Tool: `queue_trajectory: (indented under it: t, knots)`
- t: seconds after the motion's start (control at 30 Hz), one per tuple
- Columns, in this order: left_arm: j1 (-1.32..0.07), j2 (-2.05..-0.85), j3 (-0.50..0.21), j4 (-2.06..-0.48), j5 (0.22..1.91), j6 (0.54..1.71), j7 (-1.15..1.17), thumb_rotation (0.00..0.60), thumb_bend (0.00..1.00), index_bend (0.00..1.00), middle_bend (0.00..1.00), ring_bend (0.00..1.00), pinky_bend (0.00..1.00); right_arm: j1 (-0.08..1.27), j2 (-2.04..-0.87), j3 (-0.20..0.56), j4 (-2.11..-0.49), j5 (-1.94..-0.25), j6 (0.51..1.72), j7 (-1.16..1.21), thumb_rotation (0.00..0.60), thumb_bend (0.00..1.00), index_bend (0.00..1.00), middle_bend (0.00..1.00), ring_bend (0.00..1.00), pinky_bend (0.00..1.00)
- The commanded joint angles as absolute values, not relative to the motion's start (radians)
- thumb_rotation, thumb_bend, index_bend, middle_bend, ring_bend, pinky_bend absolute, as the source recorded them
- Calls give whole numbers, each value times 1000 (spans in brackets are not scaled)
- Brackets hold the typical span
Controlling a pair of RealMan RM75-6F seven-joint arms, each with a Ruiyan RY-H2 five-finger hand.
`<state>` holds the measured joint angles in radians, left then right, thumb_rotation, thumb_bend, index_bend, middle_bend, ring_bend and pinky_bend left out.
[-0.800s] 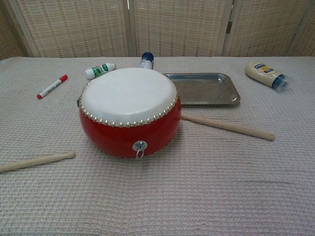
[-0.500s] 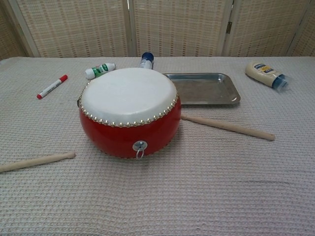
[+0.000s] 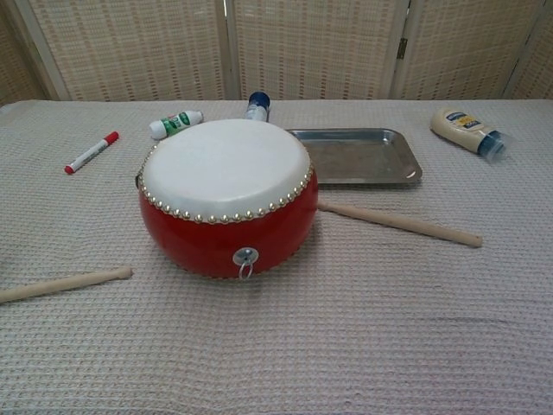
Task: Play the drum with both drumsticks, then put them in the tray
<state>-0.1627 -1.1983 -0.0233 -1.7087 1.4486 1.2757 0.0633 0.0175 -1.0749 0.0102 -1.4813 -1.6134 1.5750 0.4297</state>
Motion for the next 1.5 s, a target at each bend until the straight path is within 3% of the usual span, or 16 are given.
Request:
queue_trajectory:
  t: [0.03, 0.33, 0.63, 0.93, 1.33, 1.5]
  knots:
    - [-224, -1246, -44, -1744, 1372, 1182, 115, 600, 382, 324, 203, 112, 138, 24, -1076, 12, -1480, -1610, 1566, 432, 483, 273, 32, 152, 36, 202]
    - [-329, -1375, -97, -1730, 1150, 1046, 251, 600, 344, 337, 191, 94, 135, 36, -1072, 17, -1477, -1603, 1548, 437, 484, 274, 32, 152, 35, 201]
    - [-370, -1475, -98, -1673, 1029, 1056, 358, 600, 344, 399, 196, 93, 131, 42, -1070, 20, -1479, -1593, 1536, 440, 485, 273, 33, 152, 35, 199]
    - [-372, -1527, -97, -1615, 1001, 1102, 382, 600, 343, 413, 201, 92, 132, 46, -1072, 19, -1480, -1587, 1525, 442, 486, 273, 33, 152, 35, 195]
    - [-370, -1557, -80, -1562, 1021, 1116, 358, 600, 385, 512, 245, 108, 133, 43, -1070, 18, -1479, -1586, 1528, 457, 489, 273, 37, 152, 35, 195]
    - [-363, -1553, -71, -1552, 1051, 1122, 325, 600, 429, 544, 314, 175, 134, 41, -1069, 18, -1479, -1587, 1532, 462, 489, 273, 39, 152, 35, 195]
